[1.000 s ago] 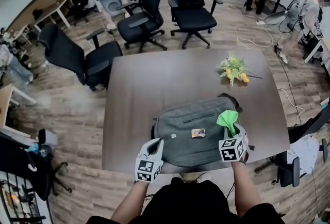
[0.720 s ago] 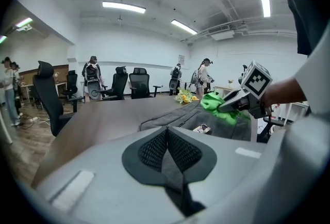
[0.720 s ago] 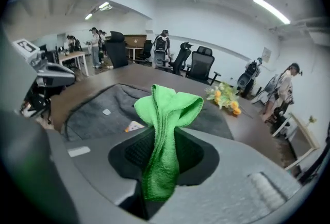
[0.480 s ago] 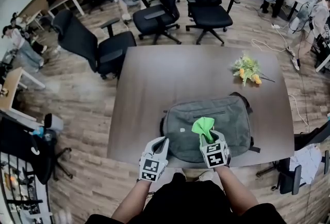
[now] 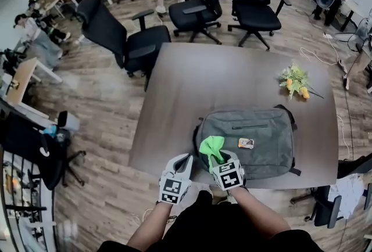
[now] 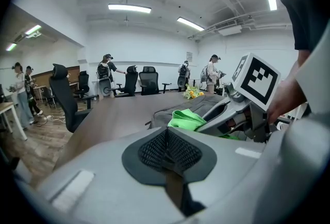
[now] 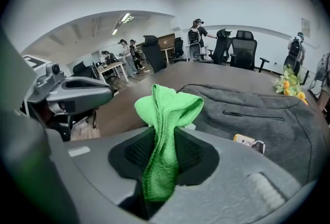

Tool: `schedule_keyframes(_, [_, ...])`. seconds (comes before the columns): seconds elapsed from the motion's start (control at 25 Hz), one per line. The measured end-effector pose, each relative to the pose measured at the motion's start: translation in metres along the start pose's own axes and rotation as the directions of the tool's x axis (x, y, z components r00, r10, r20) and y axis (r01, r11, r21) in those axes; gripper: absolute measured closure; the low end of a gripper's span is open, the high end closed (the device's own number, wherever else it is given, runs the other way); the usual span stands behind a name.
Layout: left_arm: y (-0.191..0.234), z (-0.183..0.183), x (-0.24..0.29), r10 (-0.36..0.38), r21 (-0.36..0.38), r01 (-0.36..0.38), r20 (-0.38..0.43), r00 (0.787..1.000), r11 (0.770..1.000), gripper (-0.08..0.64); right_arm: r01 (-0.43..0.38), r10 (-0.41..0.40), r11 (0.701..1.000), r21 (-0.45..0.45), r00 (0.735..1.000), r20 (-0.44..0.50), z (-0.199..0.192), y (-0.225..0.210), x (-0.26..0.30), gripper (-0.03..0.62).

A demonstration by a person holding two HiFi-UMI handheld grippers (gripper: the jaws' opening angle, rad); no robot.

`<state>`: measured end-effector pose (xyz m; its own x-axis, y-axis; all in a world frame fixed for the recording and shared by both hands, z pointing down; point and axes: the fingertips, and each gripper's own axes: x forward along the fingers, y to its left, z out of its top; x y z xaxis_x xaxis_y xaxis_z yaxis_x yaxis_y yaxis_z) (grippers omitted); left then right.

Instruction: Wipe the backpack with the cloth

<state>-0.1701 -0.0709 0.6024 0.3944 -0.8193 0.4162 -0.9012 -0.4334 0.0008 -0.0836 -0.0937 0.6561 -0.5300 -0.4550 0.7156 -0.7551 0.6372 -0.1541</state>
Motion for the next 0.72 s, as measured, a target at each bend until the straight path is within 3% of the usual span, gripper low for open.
schedule_keyframes(0.28, [0.006,-0.012,-0.013,0.019,-0.013,-0.019,-0.015,1.000,1.000,0.540,-0.017,0.015,0.999,-0.043,0.999,-0.049,-0.009,0.017,0.012,0.485])
schedule_keyframes(0.44, [0.002,-0.009,-0.013,0.008,-0.053,-0.010,-0.040,0.999,0.999,0.540,0.007,-0.009,1.000,-0.028,0.996,-0.084,-0.020,0.006,0.010,0.486])
schedule_keyframes(0.6, [-0.002,-0.008,-0.002,-0.012,-0.083,0.011,-0.010,1.000,0.996,0.540,0.041,-0.043,0.999,-0.026,0.993,-0.109,-0.027,-0.009,0.006,0.486])
schedule_keyframes(0.72, [-0.011,-0.006,0.004,-0.039,-0.090,0.038,-0.008,0.999,0.995,0.540,0.069,-0.078,0.994,-0.079,0.990,-0.118,-0.031,-0.021,-0.002,0.486])
